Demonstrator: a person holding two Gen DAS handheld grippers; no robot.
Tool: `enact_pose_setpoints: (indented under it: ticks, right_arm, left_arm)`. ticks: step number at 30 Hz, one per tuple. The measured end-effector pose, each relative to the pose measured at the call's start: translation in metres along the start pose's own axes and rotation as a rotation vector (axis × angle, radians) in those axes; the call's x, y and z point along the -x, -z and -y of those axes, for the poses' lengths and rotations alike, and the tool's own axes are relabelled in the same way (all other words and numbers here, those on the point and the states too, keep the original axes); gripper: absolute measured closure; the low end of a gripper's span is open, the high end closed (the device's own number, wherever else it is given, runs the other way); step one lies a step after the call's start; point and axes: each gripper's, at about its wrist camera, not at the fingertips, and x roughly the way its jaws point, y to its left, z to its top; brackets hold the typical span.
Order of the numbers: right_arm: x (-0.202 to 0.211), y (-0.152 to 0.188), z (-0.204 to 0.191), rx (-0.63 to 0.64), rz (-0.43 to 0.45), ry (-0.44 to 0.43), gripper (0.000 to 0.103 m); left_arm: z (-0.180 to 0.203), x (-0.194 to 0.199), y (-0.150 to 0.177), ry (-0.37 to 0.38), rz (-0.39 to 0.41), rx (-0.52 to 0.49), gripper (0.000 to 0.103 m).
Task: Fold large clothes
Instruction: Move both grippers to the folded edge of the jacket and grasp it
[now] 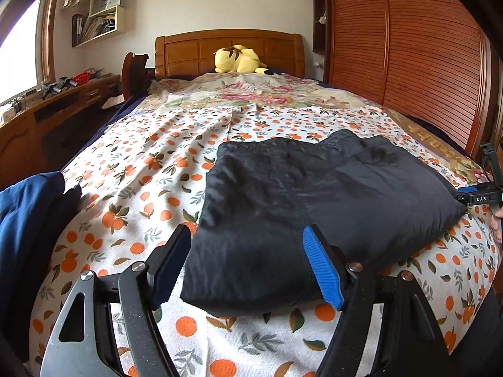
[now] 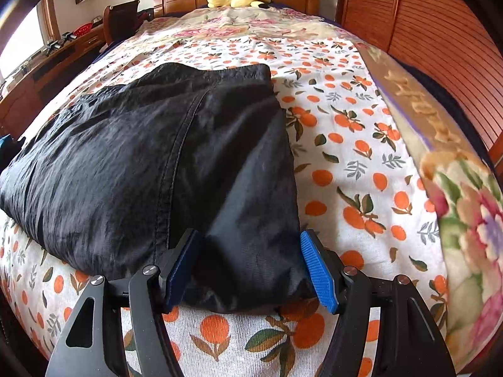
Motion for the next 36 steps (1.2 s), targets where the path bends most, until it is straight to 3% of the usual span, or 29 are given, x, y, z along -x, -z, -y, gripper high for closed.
enact_pose_setpoints:
  ticks: [8, 15, 27, 31, 32, 34, 36]
  right_arm:
    - [-0.009, -0.001, 0.004, -0.041, -0.02, -0.03, 0.035]
    - [-0.012, 0.002, 0.012, -0.072, -0.025, -0.092, 0.045]
    - [-0.007, 0.002, 0.003, -0.051, -0.037, -0.06, 0.05]
    - [-0.005, 0.002, -0.004, -0.022, -0.038, -0.063, 0.068]
    - [-0.004, 0.002, -0.007, -0.006, -0.035, -0.05, 0.077]
    - [-0.001, 0.003, -0.011, 0.027, -0.028, -0.021, 0.09]
    - [0.002, 0.005, -0.014, 0.046, -0.017, -0.009, 0.093]
  left_arm:
    - [-0.012, -0.006, 0.007, -0.011, -0.038, 0.004, 0.028]
    - [-0.02, -0.018, 0.018, 0.014, -0.105, 0.024, 0.028]
    - [-0.017, -0.014, 0.025, 0.027, -0.121, 0.02, 0.032]
    - [-0.017, -0.014, 0.027, 0.048, -0.127, 0.025, 0.045]
    - [-0.017, -0.015, 0.027, 0.045, -0.129, 0.025, 0.048]
    - [-0.017, -0.014, 0.027, 0.035, -0.128, 0.021, 0.066]
    - [-0.019, -0.013, 0.026, 0.052, -0.128, 0.035, 0.082]
